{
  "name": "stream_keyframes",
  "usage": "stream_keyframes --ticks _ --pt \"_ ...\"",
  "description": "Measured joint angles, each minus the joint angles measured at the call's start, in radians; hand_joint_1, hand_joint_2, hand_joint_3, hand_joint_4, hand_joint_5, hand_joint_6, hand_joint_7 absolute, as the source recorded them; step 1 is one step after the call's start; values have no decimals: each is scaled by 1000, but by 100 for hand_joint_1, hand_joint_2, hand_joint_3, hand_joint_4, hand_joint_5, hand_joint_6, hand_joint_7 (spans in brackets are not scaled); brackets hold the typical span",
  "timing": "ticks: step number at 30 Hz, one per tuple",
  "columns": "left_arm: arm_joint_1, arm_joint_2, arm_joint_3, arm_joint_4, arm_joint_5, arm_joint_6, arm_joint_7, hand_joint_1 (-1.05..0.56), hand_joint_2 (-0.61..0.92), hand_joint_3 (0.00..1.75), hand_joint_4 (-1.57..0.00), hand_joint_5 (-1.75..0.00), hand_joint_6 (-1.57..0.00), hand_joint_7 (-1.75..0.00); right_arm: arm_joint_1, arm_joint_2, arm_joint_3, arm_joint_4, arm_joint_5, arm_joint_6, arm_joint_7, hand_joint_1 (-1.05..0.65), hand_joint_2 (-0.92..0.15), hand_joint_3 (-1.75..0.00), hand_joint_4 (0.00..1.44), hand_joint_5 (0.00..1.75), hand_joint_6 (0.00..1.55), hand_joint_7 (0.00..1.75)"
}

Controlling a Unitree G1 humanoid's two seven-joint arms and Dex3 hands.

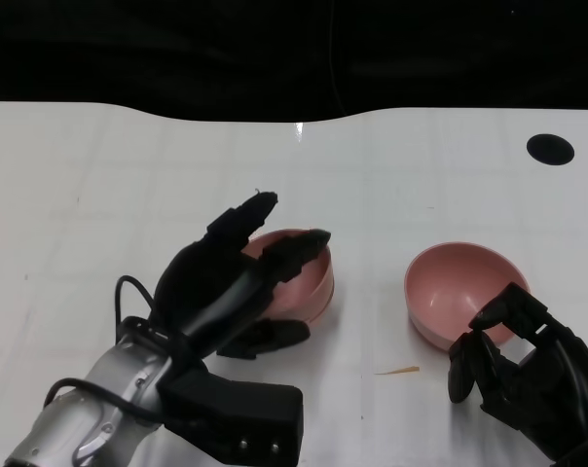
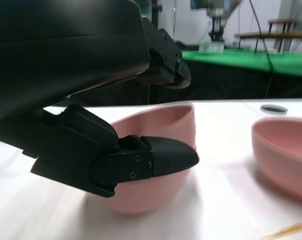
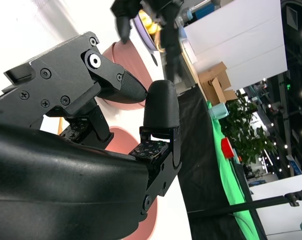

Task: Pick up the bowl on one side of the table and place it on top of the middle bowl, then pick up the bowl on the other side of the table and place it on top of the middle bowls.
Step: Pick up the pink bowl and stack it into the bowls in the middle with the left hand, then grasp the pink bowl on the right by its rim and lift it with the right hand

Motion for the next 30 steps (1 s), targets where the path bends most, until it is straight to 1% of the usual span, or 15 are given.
stream_keyframes --ticks 2,3,4,7,8,9,10,11,12,13,14,16,18,22,30 --pt "25 -1 24 -53 -31 1 -16 -35 92 31 -33 -10 -57 -6 0 0 0 1 0 -3 4 -5 -60 -108 95 175 63 173" --pt "39 -2 38 -74 -49 2 -25 -25 92 30 -47 -13 -66 -7 -1 0 1 1 0 -4 5 -6 -60 -107 95 175 63 173" --pt "57 -5 55 -97 -73 4 -34 -21 92 30 -55 -12 -72 -7 -1 0 0 2 0 -6 7 -6 -60 -106 95 175 63 173" --pt "94 -17 94 -153 -137 8 -56 -17 92 30 -64 -11 -78 -6 -1 0 -1 2 0 -9 7 -6 -60 -105 95 175 63 174" --pt "104 -22 110 -158 -174 -4 -66 -5 92 32 -85 -21 -92 -12 -2 0 0 2 0 -9 7 -6 -60 -105 95 175 63 173" --pt "120 -33 136 -161 -239 -29 -76 2 88 41 -97 -36 -106 -15 -2 0 1 2 -1 -8 6 -6 -60 -105 95 175 63 173" --pt "137 -41 160 -163 -307 -60 -88 8 78 62 -97 -68 -117 -14 -1 0 0 2 -1 -7 4 -6 -60 -104 95 175 63 173" --pt "152 -47 183 -165 -371 -86 -105 11 73 78 -90 -100 -124 -16 0 0 -1 1 0 -6 3 -6 -60 -104 95 175 63 173" --pt "164 -49 201 -168 -418 -105 -125 12 69 91 -82 -127 -128 -19 0 0 -1 0 0 -4 1 -5 -60 -104 95 175 64 173" --pt "171 -49 215 -169 -453 -116 -146 12 66 98 -81 -138 -129 -24 1 0 -1 0 0 -2 0 -5 -60 -104 95 175 64 173" --pt "178 -48 228 -172 -491 -122 -172 11 61 110 -80 -149 -120 -52 1 0 -1 -1 0 -1 -1 -6 -60 -104 95 175 64 173" --pt "201 -42 258 -181 -594 -130 -248 9 50 134 -85 -168 -90 -130 1 0 0 -3 0 0 0 -5 -61 -104 95 175 63 173" --pt "229 -31 291 -195 -701 -123 -333 8 47 139 -86 -173 -80 -157 2 0 -1 -5 0 0 0 -5 -61 -105 95 175 63 173" --pt "283 -25 358 -237 -877 -56 -459 11 51 131 -87 -175 -71 -173 2 0 -1 -5 1 0 2 -6 -60 -103 95 175 63 174" --pt "358 -25 471 -223 -1055 57 -592 19 63 129 -83 -175 -66 -175 2 0 -1 -11 0 2 -13 -4 -58 -109 96 175 64 174"
